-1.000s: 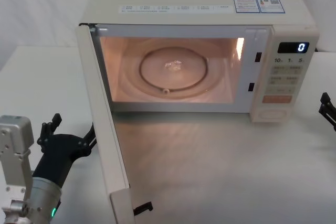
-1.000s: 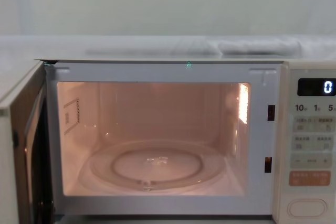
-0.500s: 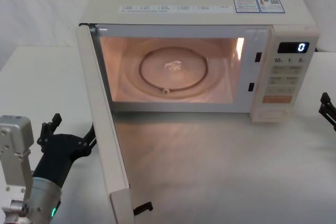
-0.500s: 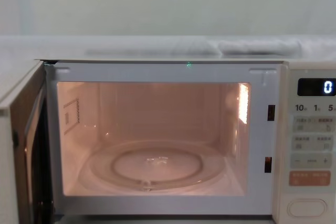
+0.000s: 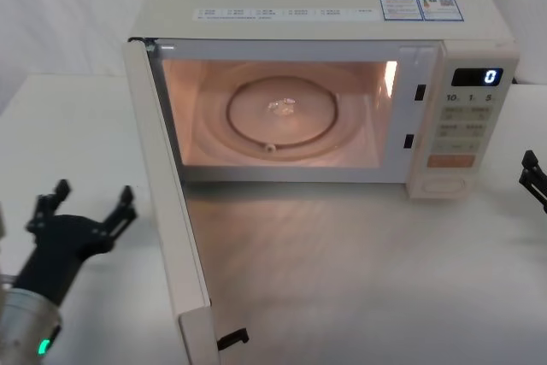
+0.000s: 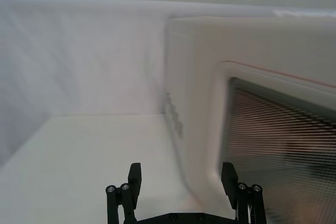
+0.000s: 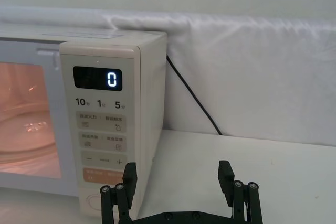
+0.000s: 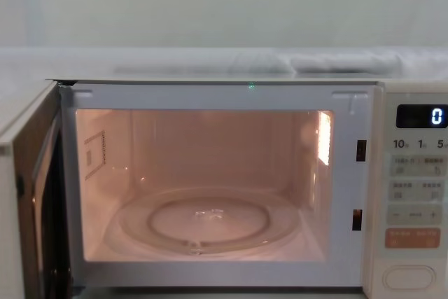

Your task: Press the button to open the microwave door with one hand; close the microwave door with the other hand.

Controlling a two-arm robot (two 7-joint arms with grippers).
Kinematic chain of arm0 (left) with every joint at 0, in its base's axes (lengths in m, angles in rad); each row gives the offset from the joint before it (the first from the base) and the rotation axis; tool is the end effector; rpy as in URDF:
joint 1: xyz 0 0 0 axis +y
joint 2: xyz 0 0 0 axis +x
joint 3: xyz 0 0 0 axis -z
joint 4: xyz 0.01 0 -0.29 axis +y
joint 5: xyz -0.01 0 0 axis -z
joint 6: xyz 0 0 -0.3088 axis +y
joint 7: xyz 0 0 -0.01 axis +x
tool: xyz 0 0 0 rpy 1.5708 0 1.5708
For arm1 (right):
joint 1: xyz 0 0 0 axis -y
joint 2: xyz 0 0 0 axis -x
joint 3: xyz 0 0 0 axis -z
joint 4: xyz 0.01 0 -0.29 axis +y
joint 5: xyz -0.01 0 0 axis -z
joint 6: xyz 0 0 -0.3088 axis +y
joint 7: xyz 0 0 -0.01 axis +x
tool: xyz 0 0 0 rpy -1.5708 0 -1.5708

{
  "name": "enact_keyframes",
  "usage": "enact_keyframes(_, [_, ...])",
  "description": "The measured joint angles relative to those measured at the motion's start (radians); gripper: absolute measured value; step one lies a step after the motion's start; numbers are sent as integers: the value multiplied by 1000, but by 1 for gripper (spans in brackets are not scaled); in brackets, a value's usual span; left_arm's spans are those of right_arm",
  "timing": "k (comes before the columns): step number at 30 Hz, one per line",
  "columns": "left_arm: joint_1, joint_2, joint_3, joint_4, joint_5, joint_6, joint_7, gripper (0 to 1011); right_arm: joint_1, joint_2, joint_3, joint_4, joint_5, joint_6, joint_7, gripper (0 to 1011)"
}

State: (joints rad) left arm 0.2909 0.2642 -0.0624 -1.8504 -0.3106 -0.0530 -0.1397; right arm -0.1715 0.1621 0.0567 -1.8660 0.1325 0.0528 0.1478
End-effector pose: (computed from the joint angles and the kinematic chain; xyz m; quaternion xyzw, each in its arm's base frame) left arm 0.2481 0.0745 -0.2816 -0.0308 -0.0049 0.6508 0.7586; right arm 0.2785 -0.0512 -0.2529 0.0103 -0.0412 -0.6562 0.7534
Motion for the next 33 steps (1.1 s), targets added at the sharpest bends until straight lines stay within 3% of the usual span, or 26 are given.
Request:
enact_keyframes(8, [34,37,-102,5,-69,22,-66,1001,0,0,0,0,0,0,0,1002])
enact_keyframes(18, [78,90,-150,-19,-193,69,-162,993,0,0,0,0,0,0,0,1002])
enact_keyframes(24, [85,105,-159,-30,-231,67,-190,872,0,0,2,-1,0,0,0,1002])
enact_keyframes(33, [81,98,-155,-27,-217,66,-181,608,0,0,0,0,0,0,0,1002])
